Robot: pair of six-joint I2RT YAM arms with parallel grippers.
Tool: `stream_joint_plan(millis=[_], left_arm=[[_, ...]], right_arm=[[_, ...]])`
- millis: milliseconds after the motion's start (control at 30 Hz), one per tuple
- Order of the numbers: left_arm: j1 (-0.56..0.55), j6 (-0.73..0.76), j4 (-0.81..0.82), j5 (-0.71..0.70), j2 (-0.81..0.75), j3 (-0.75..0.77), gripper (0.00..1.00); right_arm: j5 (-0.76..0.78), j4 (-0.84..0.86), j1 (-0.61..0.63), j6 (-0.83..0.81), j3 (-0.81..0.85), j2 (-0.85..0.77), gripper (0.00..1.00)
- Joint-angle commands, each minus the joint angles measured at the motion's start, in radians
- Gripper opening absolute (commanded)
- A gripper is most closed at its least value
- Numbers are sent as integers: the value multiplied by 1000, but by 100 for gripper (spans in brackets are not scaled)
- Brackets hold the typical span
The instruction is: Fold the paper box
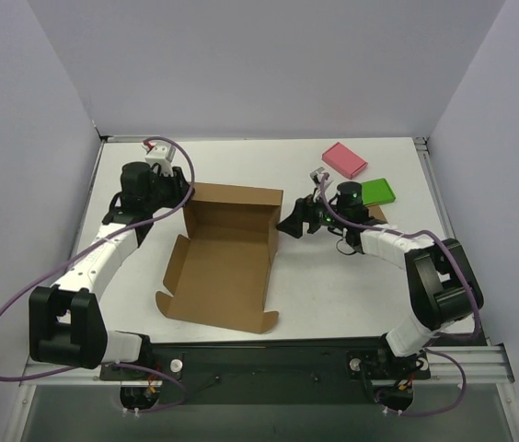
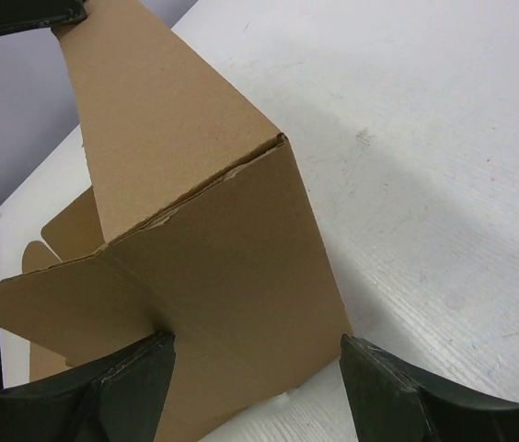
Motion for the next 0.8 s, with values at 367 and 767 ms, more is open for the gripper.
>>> stream_joint_plan(millis=[367,767], left_arm=[[-20,6,-112,120,36,14,45],[-18,-8,-116,83,21,10,45]], right_arm=[[-4,120,96,3,19,-22,75],[169,100,157,202,-147,-256,72]])
